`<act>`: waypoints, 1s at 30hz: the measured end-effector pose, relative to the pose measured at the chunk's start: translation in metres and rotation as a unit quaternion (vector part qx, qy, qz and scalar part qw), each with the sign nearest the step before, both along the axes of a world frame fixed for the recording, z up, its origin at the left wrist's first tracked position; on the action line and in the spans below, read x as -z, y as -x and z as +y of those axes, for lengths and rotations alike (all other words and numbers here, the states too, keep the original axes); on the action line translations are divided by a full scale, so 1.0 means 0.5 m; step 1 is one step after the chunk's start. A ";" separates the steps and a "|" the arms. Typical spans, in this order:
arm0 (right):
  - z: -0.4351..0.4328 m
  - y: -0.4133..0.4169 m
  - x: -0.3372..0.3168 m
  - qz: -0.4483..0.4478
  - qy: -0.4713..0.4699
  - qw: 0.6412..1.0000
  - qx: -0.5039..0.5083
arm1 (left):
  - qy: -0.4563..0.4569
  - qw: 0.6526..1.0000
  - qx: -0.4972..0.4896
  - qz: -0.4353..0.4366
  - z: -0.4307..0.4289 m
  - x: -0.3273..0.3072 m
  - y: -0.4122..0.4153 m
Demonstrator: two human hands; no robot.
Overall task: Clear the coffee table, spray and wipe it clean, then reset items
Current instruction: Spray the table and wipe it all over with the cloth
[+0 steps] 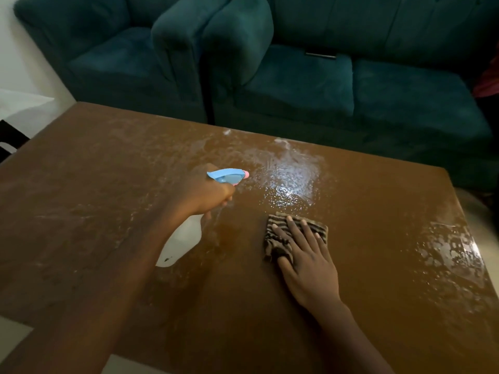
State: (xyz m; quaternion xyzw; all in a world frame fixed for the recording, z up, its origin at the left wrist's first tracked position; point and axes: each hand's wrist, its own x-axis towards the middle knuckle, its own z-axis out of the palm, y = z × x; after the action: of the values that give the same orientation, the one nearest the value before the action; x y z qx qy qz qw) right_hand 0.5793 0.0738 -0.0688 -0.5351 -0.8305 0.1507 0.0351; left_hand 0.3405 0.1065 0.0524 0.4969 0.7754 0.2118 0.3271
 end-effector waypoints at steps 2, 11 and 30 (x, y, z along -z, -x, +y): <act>0.000 -0.010 -0.004 0.008 0.007 1.000 0.014 | 0.001 1.000 0.013 0.008 0.019 0.001 -0.010; 0.004 -0.010 -0.003 0.012 0.010 0.999 0.040 | 0.025 0.997 0.048 0.059 0.082 0.016 -0.028; 0.302 0.183 -0.005 -0.001 0.000 1.000 0.017 | -0.038 0.997 -0.023 -0.070 0.097 0.042 0.058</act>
State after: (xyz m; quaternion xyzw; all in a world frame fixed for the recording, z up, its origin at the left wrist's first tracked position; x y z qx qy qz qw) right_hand 0.4876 0.2248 -0.0663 -0.5495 -0.8211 0.1498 0.0372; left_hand 0.3116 0.1551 0.0315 0.4753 0.7528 0.2830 0.3567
